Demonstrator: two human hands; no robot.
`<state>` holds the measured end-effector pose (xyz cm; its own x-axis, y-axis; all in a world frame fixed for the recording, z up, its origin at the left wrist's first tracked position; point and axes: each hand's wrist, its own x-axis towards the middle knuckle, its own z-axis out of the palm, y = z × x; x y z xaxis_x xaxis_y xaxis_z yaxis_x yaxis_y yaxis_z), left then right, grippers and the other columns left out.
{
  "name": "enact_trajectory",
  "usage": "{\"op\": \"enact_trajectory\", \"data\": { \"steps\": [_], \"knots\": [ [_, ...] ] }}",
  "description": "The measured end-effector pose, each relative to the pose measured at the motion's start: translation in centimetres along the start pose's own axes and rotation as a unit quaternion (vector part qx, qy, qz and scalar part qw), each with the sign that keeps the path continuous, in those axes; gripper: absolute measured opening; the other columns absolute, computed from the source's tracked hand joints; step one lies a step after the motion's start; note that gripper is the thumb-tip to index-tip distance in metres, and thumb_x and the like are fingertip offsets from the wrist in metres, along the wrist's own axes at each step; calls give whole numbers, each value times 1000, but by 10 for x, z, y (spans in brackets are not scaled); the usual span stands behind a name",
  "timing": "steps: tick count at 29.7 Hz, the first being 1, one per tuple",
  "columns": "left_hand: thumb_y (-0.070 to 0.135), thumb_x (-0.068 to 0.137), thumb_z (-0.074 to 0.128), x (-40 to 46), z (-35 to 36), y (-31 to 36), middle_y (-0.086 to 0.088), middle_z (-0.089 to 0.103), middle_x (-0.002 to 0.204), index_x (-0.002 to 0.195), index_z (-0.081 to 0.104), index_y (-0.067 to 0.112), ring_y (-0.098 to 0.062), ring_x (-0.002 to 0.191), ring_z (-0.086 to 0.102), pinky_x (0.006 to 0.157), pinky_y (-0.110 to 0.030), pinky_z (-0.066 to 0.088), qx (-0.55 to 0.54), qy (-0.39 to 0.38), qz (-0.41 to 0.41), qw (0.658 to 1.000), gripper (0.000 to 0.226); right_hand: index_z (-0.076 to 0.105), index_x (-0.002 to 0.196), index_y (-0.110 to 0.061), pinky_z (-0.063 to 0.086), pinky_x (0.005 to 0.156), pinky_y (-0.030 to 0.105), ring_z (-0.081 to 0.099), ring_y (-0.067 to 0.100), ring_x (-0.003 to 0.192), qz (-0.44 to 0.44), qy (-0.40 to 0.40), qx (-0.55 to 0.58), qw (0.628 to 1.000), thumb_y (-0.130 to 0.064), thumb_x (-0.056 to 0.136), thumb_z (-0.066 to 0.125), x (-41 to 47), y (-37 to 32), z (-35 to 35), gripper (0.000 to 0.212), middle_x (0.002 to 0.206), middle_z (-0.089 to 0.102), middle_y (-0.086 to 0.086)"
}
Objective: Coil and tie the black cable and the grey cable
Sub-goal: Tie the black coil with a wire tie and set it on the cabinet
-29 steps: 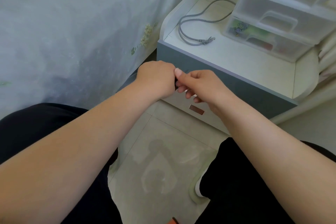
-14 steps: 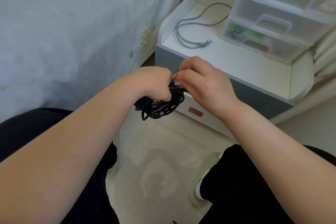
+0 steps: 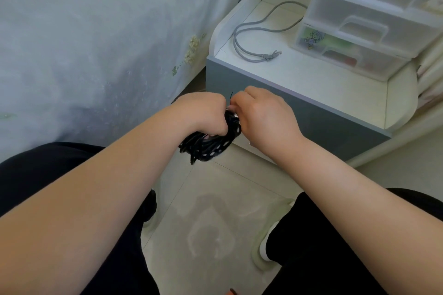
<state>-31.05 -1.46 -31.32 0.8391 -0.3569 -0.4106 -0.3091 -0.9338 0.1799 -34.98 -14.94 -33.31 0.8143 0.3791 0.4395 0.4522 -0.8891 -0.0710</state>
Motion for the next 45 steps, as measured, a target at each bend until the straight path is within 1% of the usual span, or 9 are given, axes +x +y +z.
{"op": "enact_trajectory", "data": {
  "steps": [5, 7, 10, 12, 14, 18, 20, 28, 45],
  "knots": [
    [16, 87, 54, 3, 20, 20, 0, 43, 68, 82, 47, 16, -21, 70, 47, 50, -28, 29, 114, 131, -55, 983, 9, 60, 84, -10, 41, 60, 31, 52, 24, 70, 221, -172, 118, 953, -19, 93, 49, 12, -6, -4, 17, 80, 63, 8],
    [9, 86, 56, 5, 23, 24, -2, 43, 73, 87, 44, 13, -22, 72, 46, 46, -28, 25, 127, 159, -71, 976, 13, 57, 68, -11, 40, 49, 24, 47, 16, 52, 371, -172, 347, 844, -14, 92, 51, 19, 1, -3, 25, 67, 61, 10],
    [0, 82, 56, 5, 26, 28, -4, 44, 76, 92, 42, 9, -22, 69, 44, 44, -28, 18, 150, 205, -59, 966, 20, 50, 70, -10, 23, 30, 14, 31, 5, 33, 526, -137, 599, 588, -1, 91, 45, 22, 7, 2, 23, 52, 47, 4],
    [0, 82, 56, 5, 28, 27, -4, 45, 76, 92, 42, 9, -22, 68, 43, 44, -27, 18, 146, 215, -50, 964, 20, 47, 75, -12, 21, 28, 13, 30, 4, 31, 543, -109, 645, 526, 0, 92, 43, 21, 6, 3, 21, 52, 45, 2],
    [9, 86, 56, 6, 26, 23, -3, 44, 76, 89, 39, 12, -22, 69, 44, 47, -28, 23, 121, 214, -45, 968, 17, 45, 88, -16, 25, 31, 15, 33, 5, 31, 523, -85, 624, 574, -6, 93, 51, 18, 2, 2, 12, 56, 49, 4],
    [26, 88, 53, 8, 13, 16, 1, 45, 69, 84, 43, 16, -24, 70, 49, 55, -30, 35, 43, 174, -19, 984, 15, 44, 108, -25, 40, 49, 15, 47, 1, 45, 378, -16, 429, 820, -26, 88, 64, 7, -1, -7, 28, 62, 59, 0],
    [27, 86, 52, 7, 11, 15, 2, 45, 67, 80, 43, 18, -24, 70, 50, 56, -30, 38, 22, 157, -6, 987, 14, 56, 99, -26, 40, 57, 13, 49, -1, 57, 314, 16, 386, 867, -25, 88, 64, 2, -1, -10, 13, 68, 59, -7],
    [30, 88, 52, 4, 10, 15, 1, 44, 68, 72, 38, 19, -24, 71, 50, 54, -30, 34, 10, 175, 6, 985, 24, 73, 101, -19, 38, 89, 17, 52, 8, 102, 254, 20, 302, 919, -22, 87, 65, -12, 8, -3, 17, 93, 61, -15],
    [24, 73, 72, -1, 6, 10, -11, 65, 61, 73, 63, 3, -16, 56, 61, 61, -32, 48, -284, 8, 100, 953, 23, 64, 110, -17, 39, 91, 22, 53, 10, 103, 81, -79, 276, 954, -25, 88, 60, -16, 26, -17, 24, 106, 61, -9]
  ]
}}
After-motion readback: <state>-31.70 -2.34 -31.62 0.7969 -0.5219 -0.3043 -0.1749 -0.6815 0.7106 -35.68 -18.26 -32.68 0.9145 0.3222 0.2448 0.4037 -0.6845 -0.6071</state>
